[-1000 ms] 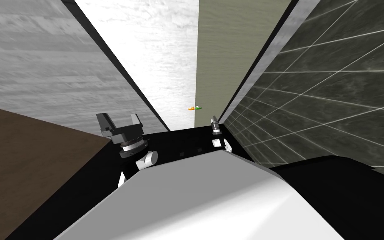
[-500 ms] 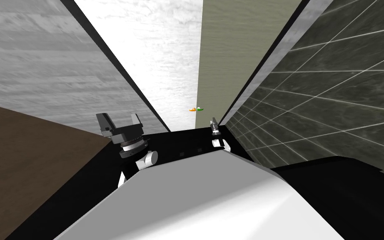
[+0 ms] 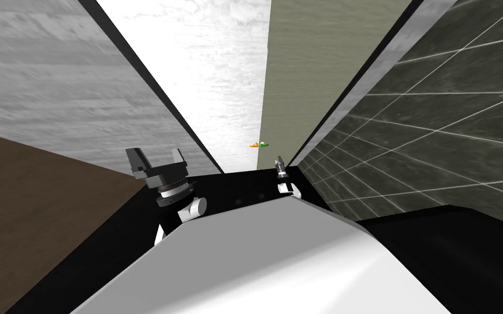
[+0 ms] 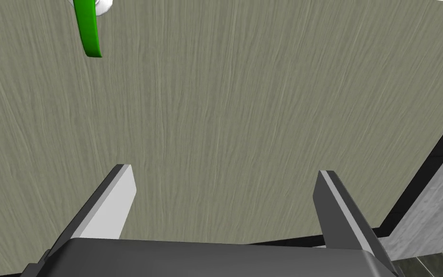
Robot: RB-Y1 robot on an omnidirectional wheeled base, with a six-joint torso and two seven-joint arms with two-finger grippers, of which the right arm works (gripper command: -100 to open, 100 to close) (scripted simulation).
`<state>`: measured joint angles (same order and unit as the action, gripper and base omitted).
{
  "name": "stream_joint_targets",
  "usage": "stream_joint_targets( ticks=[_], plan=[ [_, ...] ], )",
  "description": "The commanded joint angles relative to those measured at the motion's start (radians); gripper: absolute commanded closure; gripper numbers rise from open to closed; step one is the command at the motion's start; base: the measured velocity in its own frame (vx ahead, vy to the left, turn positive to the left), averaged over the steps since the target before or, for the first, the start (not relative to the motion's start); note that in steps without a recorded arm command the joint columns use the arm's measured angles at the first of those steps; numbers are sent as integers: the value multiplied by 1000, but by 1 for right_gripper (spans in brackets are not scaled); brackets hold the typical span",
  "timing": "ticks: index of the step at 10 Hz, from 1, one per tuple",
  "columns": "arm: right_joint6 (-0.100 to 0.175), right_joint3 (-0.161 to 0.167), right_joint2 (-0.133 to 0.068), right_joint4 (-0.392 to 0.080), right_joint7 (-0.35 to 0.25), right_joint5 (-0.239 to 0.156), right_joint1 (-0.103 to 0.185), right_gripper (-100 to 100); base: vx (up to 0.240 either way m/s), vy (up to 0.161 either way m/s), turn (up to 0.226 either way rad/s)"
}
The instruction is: Pull the door open
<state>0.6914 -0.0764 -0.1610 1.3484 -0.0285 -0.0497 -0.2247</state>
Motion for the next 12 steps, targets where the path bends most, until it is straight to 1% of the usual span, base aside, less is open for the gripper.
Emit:
stream_joint_targets(
  ticks=[1,8,12],
  plan=[
    [4,-1,-5,-37,-9,-5,13,-100,98,-5,42],
    [36,-6,-23,-208,-41,-26,67,-100,97,-11,44],
    [52,-8,-32,-295,-57,-37,94,-100,96,-15,42]
  ],
)
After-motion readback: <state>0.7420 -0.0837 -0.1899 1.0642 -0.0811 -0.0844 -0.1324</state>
